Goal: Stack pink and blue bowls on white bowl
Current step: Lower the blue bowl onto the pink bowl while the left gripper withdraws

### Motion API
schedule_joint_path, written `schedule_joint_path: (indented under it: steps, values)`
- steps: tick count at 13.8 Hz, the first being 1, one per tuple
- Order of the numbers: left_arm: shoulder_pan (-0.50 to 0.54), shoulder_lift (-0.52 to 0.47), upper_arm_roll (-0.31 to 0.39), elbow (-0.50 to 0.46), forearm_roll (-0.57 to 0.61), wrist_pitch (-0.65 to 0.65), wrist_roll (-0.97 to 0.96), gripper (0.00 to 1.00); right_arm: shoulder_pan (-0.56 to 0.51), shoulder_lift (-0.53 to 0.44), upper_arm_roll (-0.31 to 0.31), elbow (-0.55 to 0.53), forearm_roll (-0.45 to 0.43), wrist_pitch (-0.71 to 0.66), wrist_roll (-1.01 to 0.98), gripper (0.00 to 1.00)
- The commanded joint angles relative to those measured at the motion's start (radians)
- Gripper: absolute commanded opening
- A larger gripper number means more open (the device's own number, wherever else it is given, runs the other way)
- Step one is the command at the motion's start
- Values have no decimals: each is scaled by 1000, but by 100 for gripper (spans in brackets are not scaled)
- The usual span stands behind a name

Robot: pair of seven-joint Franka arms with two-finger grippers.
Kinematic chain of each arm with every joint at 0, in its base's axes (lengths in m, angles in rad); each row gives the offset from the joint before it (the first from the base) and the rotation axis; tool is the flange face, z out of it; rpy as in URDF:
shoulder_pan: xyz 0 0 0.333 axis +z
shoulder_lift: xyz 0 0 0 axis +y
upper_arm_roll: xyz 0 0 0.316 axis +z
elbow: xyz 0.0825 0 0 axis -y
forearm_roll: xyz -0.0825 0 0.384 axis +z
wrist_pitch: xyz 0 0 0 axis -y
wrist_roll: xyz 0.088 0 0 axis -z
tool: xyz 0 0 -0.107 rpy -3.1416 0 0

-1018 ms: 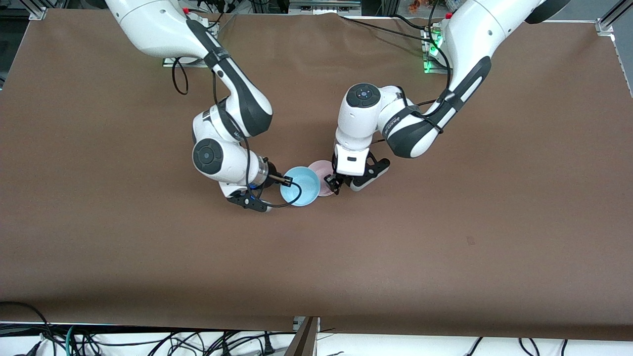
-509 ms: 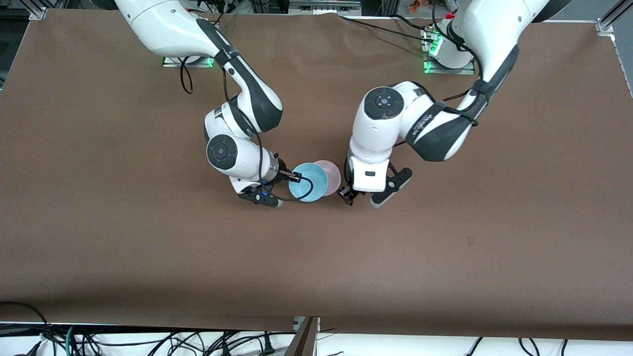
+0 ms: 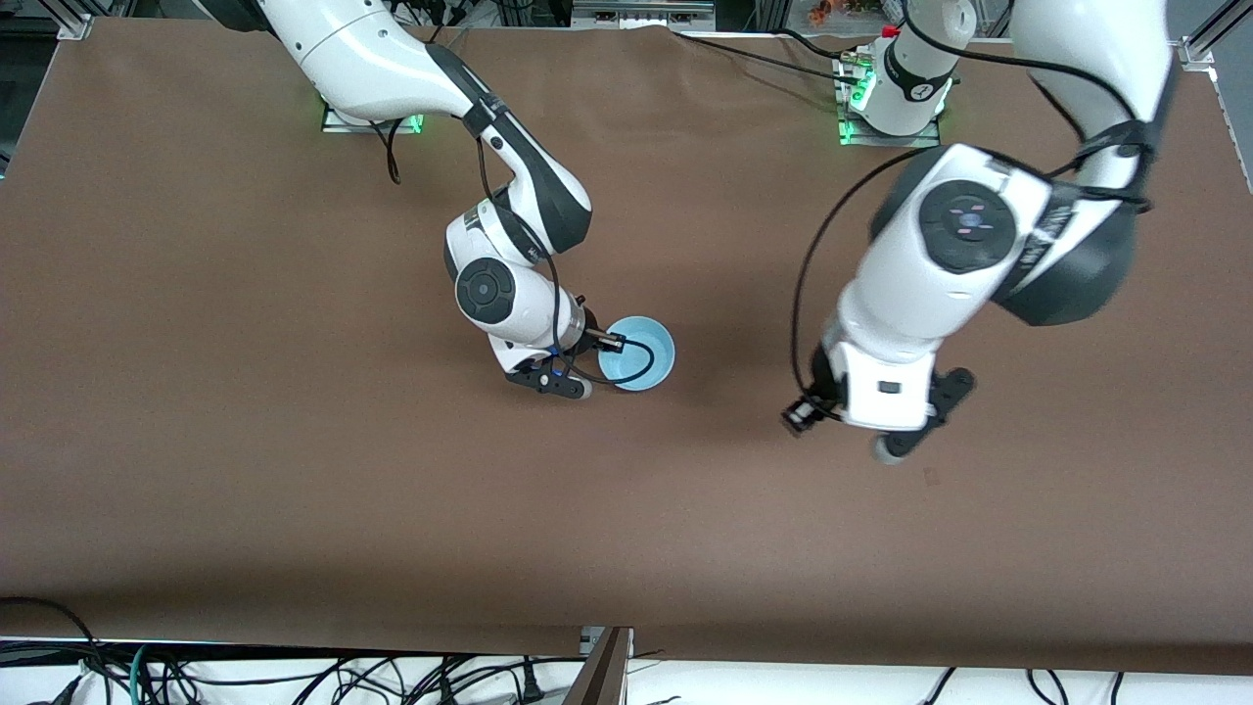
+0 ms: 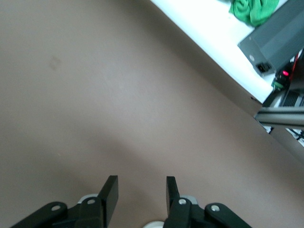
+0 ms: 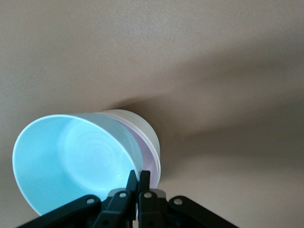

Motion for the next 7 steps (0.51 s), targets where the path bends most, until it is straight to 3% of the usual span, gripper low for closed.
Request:
schedule_joint_path:
  steps: [1, 7]
  values:
    - [79, -32, -7, 17, -78, -58, 176, 49, 18, 15, -4, 0, 17, 43, 7, 0]
    - [251, -67, -7, 17, -120, -149, 523, 50, 14, 7, -6, 0, 15, 39, -2, 0]
